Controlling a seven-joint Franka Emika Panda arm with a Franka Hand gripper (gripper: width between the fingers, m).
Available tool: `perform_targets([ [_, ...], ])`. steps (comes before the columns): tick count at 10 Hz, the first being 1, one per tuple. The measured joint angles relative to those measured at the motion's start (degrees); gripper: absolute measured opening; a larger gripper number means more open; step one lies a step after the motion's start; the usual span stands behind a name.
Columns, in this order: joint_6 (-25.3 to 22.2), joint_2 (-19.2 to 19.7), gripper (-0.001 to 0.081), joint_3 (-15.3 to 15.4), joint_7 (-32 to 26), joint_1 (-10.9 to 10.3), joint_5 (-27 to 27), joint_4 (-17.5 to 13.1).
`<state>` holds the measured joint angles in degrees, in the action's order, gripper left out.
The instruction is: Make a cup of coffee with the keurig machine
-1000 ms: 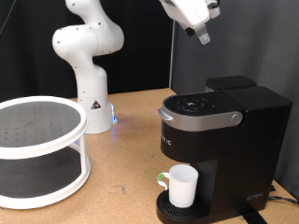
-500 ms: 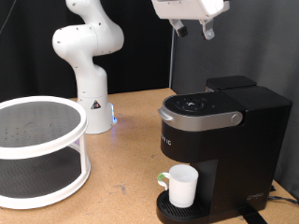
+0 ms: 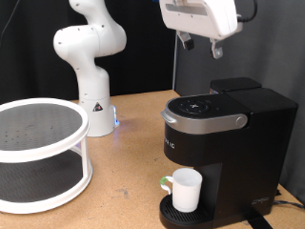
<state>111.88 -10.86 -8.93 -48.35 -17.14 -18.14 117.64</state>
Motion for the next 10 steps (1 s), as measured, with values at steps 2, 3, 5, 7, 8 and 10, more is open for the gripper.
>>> perform_targets([
  [2,4.3,0.7,0.0803,0.0,2.4,0.2,-0.1,1.2],
  [3,7.0,0.7,0.0803,0.0,2.7,0.2,0.2,2.5],
  [5,10.4,0.6,0.0803,0.0,2.2,0.2,2.2,5.5],
  [7,12.1,0.6,0.0803,0.0,2.0,0.2,4.0,8.2],
  [8,13.3,0.6,0.0803,0.0,2.0,0.2,4.6,9.5],
  [10,14.8,0.7,0.0534,0.1,2.0,0.1,4.8,11.3],
])
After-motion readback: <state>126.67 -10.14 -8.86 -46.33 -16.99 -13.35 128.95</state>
